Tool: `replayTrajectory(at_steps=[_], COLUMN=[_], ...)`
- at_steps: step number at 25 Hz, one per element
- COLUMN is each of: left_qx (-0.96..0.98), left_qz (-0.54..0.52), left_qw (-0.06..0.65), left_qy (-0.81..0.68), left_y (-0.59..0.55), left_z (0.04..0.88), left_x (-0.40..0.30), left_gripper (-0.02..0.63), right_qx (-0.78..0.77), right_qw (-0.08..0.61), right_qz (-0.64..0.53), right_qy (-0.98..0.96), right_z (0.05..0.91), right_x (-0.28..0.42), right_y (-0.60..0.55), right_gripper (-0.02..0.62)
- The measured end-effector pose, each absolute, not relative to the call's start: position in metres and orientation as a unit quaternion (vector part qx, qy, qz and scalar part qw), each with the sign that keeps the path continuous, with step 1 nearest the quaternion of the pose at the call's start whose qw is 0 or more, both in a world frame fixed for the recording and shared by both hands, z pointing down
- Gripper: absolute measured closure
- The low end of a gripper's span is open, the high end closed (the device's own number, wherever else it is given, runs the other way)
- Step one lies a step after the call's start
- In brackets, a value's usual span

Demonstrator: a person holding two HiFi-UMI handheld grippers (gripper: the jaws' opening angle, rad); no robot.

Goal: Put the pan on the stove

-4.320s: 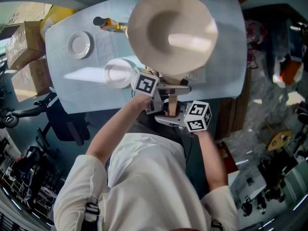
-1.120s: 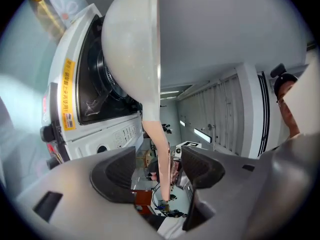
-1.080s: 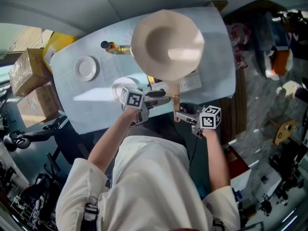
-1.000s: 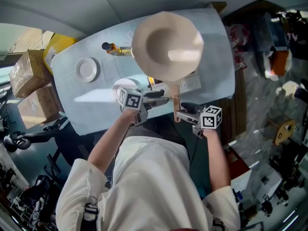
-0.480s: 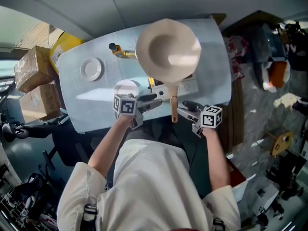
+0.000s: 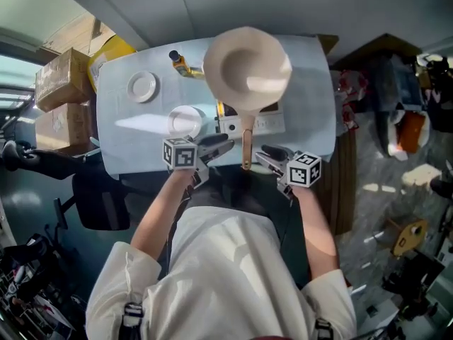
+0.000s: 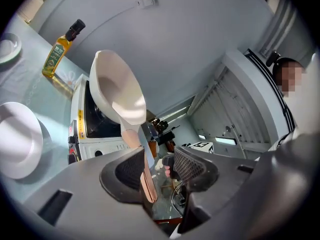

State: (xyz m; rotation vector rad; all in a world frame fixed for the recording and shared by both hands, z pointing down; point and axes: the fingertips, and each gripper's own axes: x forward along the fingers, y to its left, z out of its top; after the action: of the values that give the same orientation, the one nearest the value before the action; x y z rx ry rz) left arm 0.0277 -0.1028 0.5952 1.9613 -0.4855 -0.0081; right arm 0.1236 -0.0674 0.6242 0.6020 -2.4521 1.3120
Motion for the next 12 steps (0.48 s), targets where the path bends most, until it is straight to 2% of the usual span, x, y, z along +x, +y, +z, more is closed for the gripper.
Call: replayTrajectory(at_steps=[3, 12], left_qx=[0.827, 0.838], left_qz=[-0.007, -0.018], left_qw=[0.518, 0.476], left_qy=[-0.22, -0.264], left_y=[-0.089, -0.06], left_z=[0.587, 0.573], left_x=[0.033, 0.051], left_gripper=[0.419, 0.503], right_qx=[0.2, 0.163], right_qw=[0.142, 0.161], right_qz=[0.441, 0.386], right_qy=[-0.864, -0.893], right_z=[0.611, 0.592], right_x=[0.124, 0.121], right_y=[-0.061, -0.037], right_gripper=[0.461, 0.519])
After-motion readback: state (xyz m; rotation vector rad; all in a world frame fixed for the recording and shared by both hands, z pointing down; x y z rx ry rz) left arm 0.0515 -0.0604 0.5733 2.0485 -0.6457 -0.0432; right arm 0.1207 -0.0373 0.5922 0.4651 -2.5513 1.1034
